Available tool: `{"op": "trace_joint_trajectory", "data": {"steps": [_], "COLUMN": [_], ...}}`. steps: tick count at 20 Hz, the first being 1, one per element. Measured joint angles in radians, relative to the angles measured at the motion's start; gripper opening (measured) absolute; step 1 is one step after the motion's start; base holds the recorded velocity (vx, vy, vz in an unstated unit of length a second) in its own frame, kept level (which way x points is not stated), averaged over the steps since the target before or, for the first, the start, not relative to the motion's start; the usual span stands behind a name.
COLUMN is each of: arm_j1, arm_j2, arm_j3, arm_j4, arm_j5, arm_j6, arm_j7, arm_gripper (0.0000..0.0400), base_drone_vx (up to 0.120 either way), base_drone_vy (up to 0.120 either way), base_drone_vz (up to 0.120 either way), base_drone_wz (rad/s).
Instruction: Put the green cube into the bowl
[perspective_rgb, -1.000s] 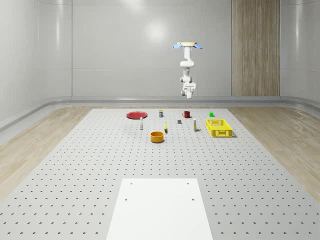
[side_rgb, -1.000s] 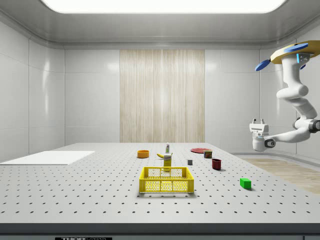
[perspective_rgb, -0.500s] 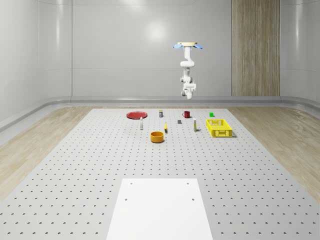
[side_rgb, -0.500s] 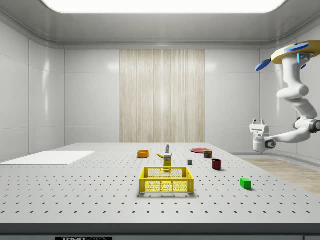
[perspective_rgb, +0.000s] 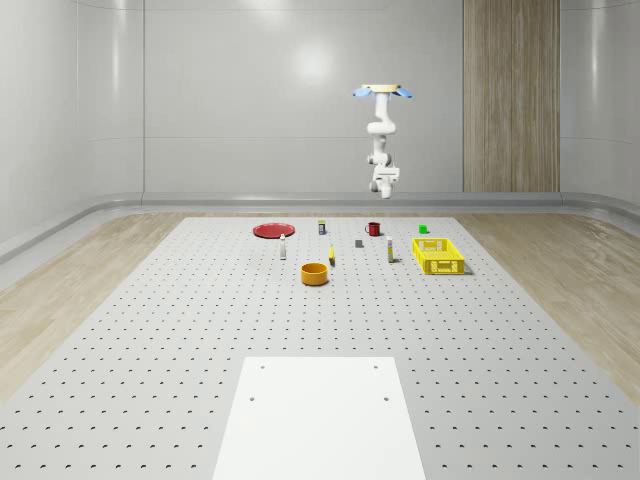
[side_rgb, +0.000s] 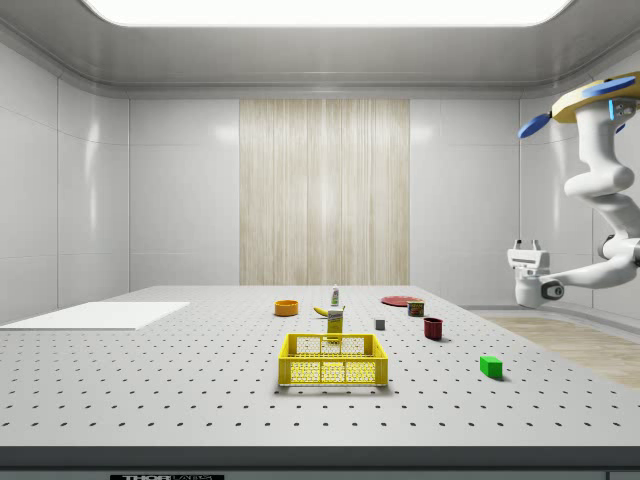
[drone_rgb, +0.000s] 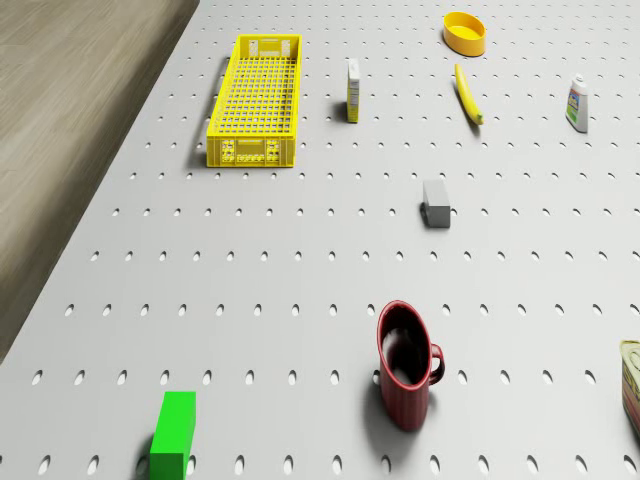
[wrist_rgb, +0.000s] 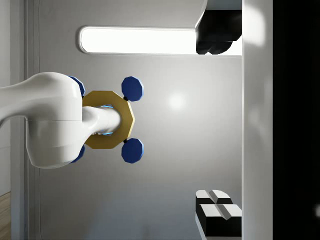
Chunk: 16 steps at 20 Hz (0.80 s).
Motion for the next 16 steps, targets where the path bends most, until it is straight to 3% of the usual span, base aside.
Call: {"op": "trace_joint_trajectory", "data": {"steps": [9, 16], "arm_j1": [-0.002, -0.006], "arm_j2": [-0.005, -0.008], "arm_j3": [0.004, 0.016], "arm_j4": [-0.005, -0.008], "arm_j5": [-0.005, -0.022], "arm_j6": [0.007, 0.012], "arm_j7": [0.000, 0.002], "arm_gripper": [0.0400, 0.0400], "base_drone_vx": [0.004, 0.120], "base_drone_vy": [0.120, 0.120], "base_drone_vz": [0.000, 0.000], "base_drone_wz": [0.000, 0.000]}}
